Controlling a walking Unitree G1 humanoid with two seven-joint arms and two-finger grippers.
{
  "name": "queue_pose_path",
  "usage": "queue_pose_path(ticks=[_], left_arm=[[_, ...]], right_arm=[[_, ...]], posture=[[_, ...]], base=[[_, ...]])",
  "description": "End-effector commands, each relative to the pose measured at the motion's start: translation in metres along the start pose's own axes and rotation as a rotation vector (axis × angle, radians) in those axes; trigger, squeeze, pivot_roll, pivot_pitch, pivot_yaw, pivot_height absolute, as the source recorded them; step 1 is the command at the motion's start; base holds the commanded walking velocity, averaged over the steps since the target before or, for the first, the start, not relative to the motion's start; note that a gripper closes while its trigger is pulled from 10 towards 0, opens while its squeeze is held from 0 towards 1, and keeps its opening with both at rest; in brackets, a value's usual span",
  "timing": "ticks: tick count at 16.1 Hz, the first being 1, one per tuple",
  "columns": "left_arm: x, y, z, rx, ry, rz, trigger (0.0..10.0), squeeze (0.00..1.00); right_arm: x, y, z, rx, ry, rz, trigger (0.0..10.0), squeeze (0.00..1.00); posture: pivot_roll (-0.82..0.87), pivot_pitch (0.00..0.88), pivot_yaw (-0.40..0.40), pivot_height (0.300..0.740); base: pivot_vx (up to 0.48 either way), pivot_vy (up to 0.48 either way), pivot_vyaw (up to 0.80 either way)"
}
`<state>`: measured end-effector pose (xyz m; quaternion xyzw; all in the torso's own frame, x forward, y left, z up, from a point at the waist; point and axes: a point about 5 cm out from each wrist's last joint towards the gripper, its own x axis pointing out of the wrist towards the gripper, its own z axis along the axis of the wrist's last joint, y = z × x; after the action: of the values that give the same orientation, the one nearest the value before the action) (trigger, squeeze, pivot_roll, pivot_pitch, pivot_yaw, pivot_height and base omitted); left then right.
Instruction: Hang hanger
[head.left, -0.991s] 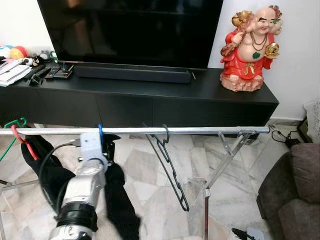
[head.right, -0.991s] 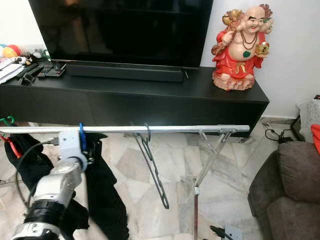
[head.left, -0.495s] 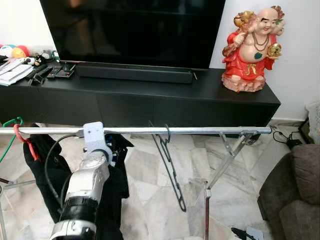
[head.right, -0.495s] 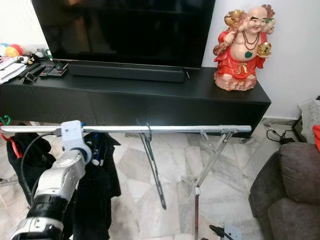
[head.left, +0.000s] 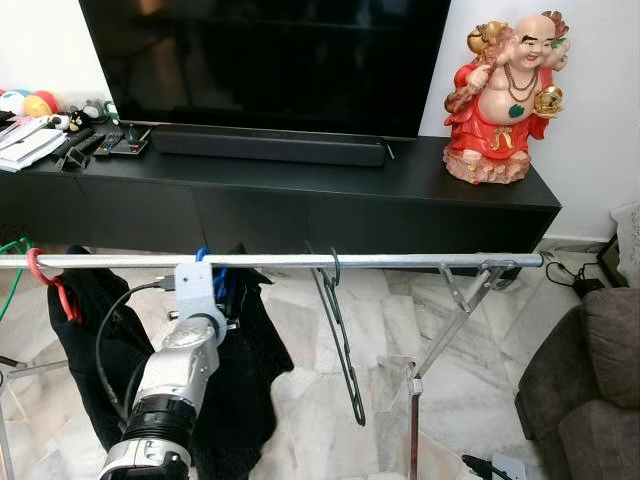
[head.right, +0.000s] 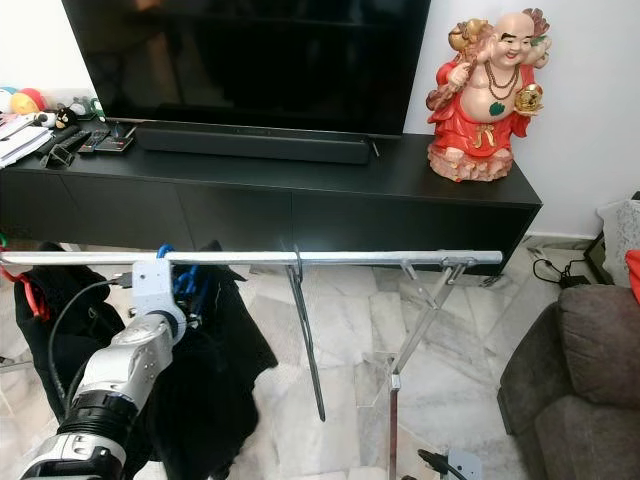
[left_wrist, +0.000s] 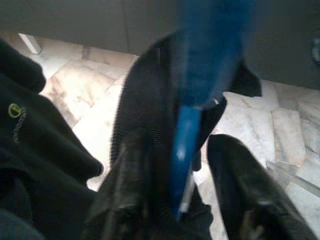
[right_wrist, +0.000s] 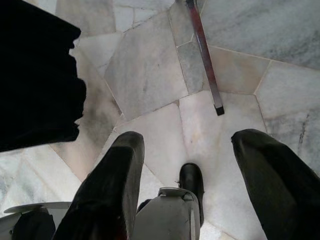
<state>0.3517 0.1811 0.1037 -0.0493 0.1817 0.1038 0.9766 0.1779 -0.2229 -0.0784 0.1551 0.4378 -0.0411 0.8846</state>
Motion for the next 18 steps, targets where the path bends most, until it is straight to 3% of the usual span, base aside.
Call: queue_pose_path(ticks=[1,9,18], left_arm=[[0.002,0.002,0.007,-0.015,-0.030,0.013,0.0,0.00],[0.004,-0.008,-0.002,0.031,0.014,-0.065,0.0,0.00],[0.006,0.001,-0.012,0.058,0.060,0.029,0.0,0.00]], right_arm=[[0.000,0.000,-0.001,0.010,0.007,0.000,10.0,0.00],[0.000,0.000,-0.001,0.010,0.006,-0.002,10.0,0.00],[0.000,0.000,0.000,0.010,0.006,0.000,10.0,0.00]], posture=[[-0.03,0.041,-0.025,0.740],[-0.04,0.034,-0.026,0.740],[-0.04,0.032,-0.028,0.740]], base=[[0.000,0.000,0.00],[0.000,0.000,0.00],[0.000,0.000,0.00]])
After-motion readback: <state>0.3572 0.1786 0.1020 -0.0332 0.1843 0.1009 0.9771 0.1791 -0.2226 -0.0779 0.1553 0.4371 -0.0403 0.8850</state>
